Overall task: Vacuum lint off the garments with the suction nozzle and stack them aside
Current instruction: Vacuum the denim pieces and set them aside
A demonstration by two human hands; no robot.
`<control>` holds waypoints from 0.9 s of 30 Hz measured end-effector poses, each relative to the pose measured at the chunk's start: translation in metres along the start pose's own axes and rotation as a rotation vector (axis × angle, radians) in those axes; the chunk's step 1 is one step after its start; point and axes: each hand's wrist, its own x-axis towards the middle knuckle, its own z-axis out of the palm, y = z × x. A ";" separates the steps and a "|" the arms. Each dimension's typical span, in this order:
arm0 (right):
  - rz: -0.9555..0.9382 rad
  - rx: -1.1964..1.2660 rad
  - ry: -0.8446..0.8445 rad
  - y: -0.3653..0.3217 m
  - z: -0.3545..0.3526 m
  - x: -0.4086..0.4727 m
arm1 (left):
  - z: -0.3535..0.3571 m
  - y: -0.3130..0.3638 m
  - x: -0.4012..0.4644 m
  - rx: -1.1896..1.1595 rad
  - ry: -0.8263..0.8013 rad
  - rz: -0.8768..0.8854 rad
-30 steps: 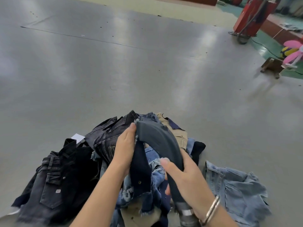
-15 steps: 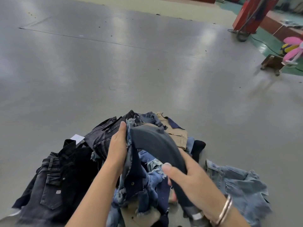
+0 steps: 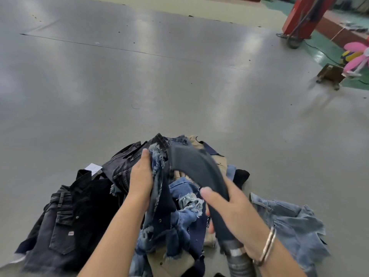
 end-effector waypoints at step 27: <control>-0.116 -0.056 0.033 0.008 0.008 -0.013 | -0.006 0.002 0.008 0.018 0.114 0.351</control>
